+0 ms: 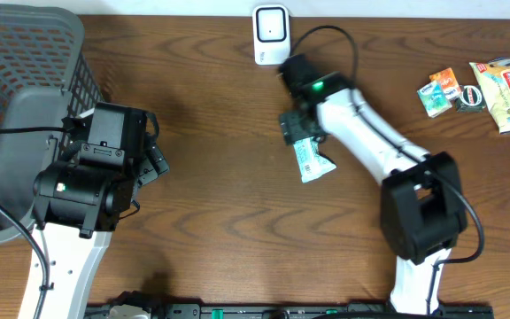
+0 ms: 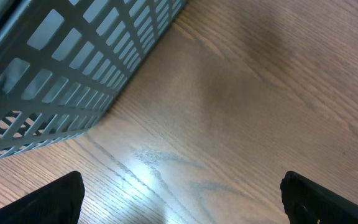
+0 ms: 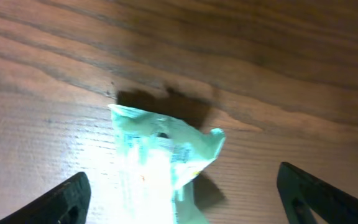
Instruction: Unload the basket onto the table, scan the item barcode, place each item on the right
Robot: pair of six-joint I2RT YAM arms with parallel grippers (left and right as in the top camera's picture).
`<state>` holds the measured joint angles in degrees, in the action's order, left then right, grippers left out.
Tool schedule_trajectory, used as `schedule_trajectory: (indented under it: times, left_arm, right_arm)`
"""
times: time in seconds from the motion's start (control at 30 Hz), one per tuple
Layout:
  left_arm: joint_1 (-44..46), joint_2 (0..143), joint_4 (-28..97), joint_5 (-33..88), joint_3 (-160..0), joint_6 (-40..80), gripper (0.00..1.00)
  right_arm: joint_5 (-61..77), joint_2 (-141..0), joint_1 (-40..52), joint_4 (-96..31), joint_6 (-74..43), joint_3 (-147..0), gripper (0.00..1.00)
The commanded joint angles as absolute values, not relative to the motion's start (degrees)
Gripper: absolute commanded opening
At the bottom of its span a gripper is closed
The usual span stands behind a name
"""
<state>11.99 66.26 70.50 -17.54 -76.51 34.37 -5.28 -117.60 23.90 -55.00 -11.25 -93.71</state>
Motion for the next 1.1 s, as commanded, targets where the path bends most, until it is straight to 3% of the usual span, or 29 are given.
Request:
schedule_trajectory:
  times: [0.0,0.1,0.3,0.4,0.43,0.5,0.53,0.77,0.87,1.0,1.03,1.07]
  left_arm:
    - [11.68,66.19,70.70,-18.70,-76.62,34.61,1.00]
    - [11.68,66.19,70.70,-18.70,-76.62,34.61,1.00]
    - [11.68,66.17,70.70,-18.70,-76.62,34.61,1.00]
    - [11.68,66.19,70.70,-18.70,-76.62,34.61,1.00]
    - [11.68,66.19,70.70,-18.70,-76.62,34.61,1.00]
    - [11.68,66.19,70.70,-18.70,-76.62,34.61,1.00]
    - [11.68,66.19,70.70,-18.70,-76.62,34.61,1.00]
    - [11.68,66.19,70.70,-18.70,-76.62,34.61,1.00]
    - [11.68,66.19,70.70,-18.70,-76.62,34.61,1.00]
    - [11.68,66.19,70.70,-18.70,-76.62,34.61,1.00]
    - [11.68,66.19,70.70,-18.70,-76.62,34.61,1.00]
    - [11.68,66.19,70.70,-18.70,-76.62,34.61,1.00]
  right_arm:
    - [13.58,-117.32,18.28,-55.07,-4.95,-91.61,0.94]
    - [24.67,-117.32,14.72,-53.47,-0.16,-88.09,0.90]
    - [29.15,-117.32,12.73,-46.70,0.19,-80.05,0.84]
    - [31.14,-117.32,12.86,-43.70,-0.36,-77.01,0.71]
    - [32.10,-117.32,12.84,-42.94,-0.36,-76.40,0.59]
    - [32.97,-117.32,12.84,-42.39,-0.36,-75.96,0.13]
    - [32.97,-117.30,12.84,-42.17,-0.40,-76.07,0.01]
    - [28.75,-114.24,13.58,-45.10,-3.46,-84.93,0.01]
    - [11.53,-112.05,17.32,-49.21,-4.27,-90.37,0.01]
    - [-23.90,-112.29,26.15,-53.12,-12.23,-90.72,0.01]
    - [-38.28,-113.40,29.76,-53.80,-16.45,-89.60,0.01]
    - [-41.56,-113.75,30.65,-53.76,-17.23,-89.17,0.01]
